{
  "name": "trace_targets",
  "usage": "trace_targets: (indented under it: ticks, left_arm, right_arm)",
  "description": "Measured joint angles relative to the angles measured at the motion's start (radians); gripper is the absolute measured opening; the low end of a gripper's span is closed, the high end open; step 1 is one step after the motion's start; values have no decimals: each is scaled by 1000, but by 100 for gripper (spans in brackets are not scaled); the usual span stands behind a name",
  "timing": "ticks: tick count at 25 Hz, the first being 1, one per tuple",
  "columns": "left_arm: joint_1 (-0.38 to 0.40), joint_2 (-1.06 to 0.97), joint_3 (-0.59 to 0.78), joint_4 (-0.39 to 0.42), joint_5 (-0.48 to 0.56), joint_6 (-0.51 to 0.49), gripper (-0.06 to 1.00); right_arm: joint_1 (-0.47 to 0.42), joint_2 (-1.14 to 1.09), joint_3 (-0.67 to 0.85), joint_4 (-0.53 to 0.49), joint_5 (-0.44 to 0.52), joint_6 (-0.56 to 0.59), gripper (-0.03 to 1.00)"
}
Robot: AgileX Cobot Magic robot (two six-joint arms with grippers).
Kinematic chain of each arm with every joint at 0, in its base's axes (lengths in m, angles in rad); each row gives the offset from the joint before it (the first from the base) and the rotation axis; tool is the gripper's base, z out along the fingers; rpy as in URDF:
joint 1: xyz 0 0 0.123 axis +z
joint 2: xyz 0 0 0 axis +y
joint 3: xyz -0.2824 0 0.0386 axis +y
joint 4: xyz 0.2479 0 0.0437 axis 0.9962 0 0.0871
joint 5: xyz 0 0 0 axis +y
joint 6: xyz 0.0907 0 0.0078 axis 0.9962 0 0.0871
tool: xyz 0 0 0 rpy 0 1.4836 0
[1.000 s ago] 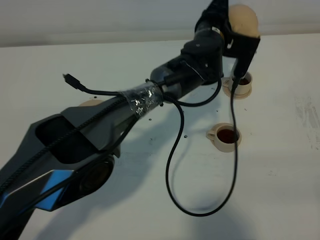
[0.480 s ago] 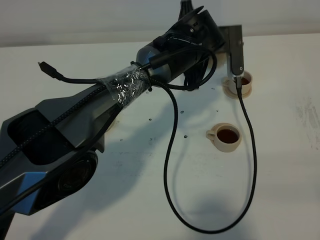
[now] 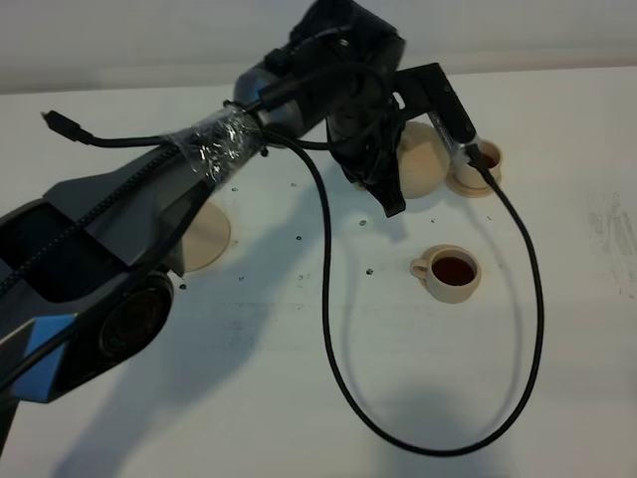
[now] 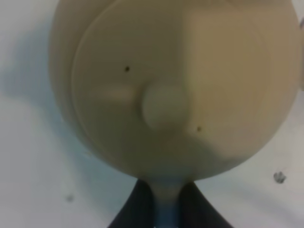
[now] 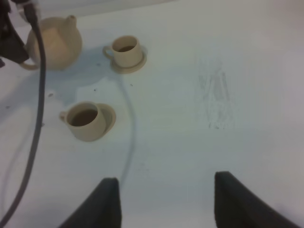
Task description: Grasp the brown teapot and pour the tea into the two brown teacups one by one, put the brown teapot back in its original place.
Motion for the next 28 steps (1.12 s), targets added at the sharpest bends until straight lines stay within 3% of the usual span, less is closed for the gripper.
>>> trace_targets:
  ticks: [11, 18, 24, 28]
  left_arm:
    - [6, 42, -1, -24, -70, -55, 11]
    - [9, -32, -1, -20, 83, -66, 11]
    - [40, -160, 2, 1, 83, -129, 11]
    - [75, -247, 91, 2, 83, -180, 11]
  right_arm:
    - [0, 0, 0, 0, 0, 0, 47]
    - [0, 0, 0, 0, 0, 0, 47]
    - [0, 0, 0, 0, 0, 0, 47]
    - [0, 0, 0, 0, 0, 0, 47]
